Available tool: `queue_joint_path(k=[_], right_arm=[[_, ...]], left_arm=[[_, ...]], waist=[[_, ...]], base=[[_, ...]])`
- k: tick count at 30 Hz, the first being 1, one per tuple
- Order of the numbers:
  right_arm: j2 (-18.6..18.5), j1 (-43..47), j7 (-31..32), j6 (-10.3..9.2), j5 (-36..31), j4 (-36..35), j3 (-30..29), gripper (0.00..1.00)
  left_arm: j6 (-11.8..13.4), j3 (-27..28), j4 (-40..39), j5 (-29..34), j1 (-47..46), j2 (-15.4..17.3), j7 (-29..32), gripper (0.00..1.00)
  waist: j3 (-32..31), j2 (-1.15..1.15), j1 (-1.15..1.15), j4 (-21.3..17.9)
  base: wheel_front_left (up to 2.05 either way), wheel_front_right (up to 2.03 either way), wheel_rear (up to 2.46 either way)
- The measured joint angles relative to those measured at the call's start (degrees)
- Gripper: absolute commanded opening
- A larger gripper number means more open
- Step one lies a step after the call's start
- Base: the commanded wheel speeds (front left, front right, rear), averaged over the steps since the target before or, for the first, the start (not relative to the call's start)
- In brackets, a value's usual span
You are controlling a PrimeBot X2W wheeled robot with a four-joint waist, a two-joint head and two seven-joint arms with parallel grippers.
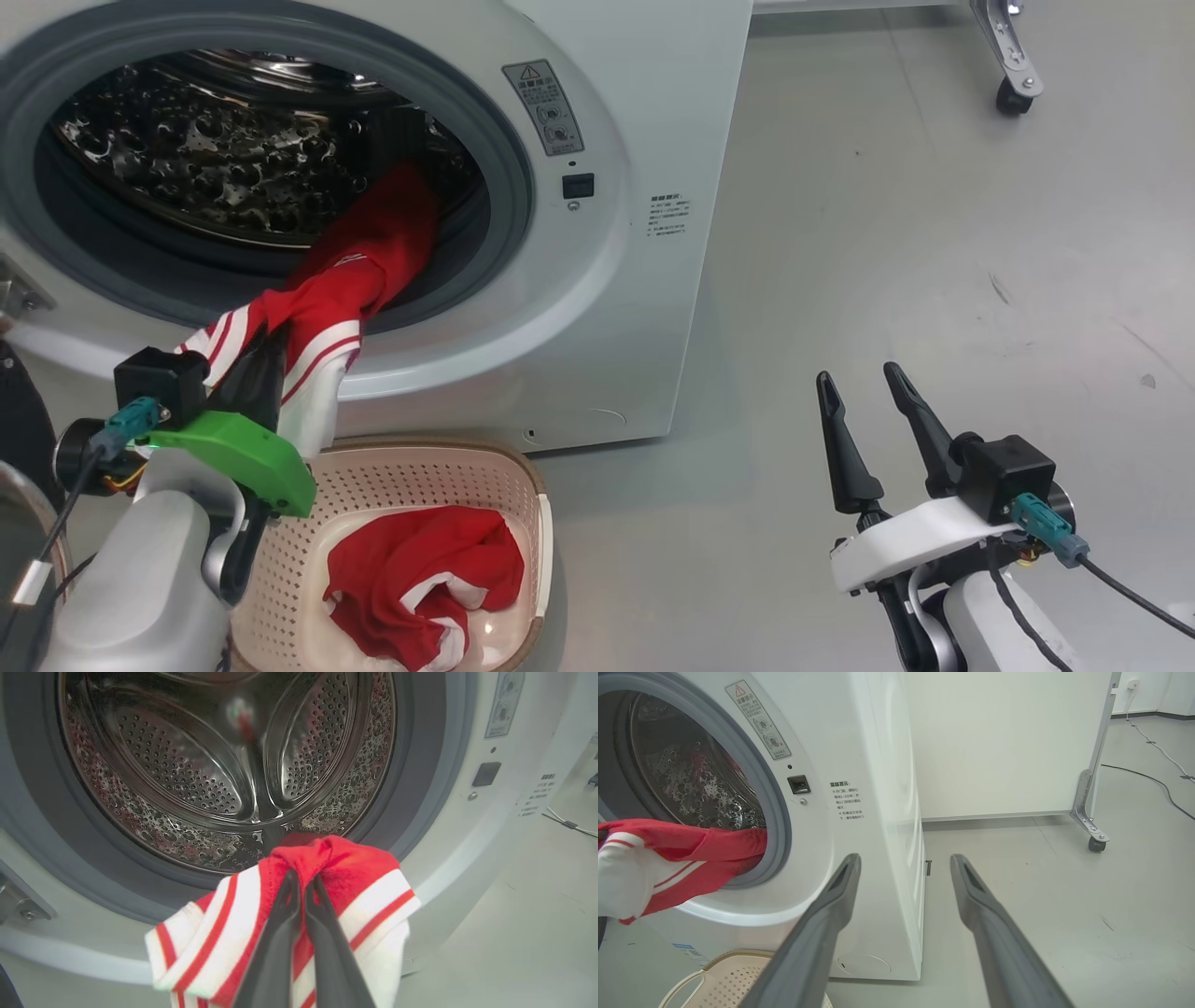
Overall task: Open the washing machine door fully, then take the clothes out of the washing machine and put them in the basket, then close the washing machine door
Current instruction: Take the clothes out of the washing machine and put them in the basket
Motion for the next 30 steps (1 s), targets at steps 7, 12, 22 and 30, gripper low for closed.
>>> queue_joint_path(k=[7,12,22,30], right_arm=[[0.0,0.3,0.0,-0.04,0.0,-0.4,-0.5,1.0],[-0.4,1.4,0.0,-0.13,0.0,-0.8,-0.7,1.0],[-0.6,1.4,0.0,-0.13,0.0,-2.0,-0.1,1.0],[-0.5,1.4,0.0,-0.13,0.0,-2.4,0.1,1.0]], left_arm=[[0.1,0.6,-2.6,0.4,2.9,-0.5,-0.4,0.0],[1.2,2.4,-6.8,0.9,3.3,-0.7,-0.7,0.0],[3.2,8.0,-19.6,3.5,3.3,-1.0,-0.7,0.0],[4.1,11.6,-29.2,6.6,3.3,-1.5,-0.9,0.0]], waist=[[-1.5,0.0,0.0,1.0],[-2.3,0.0,0.0,1.7],[-2.6,0.0,0.0,2.4],[-2.5,0.0,0.0,2.2]], base=[[0.0,0.0,0.0],[0.0,0.0,0.0],[0.0,0.0,0.0],[0.0,0.0,0.0]])
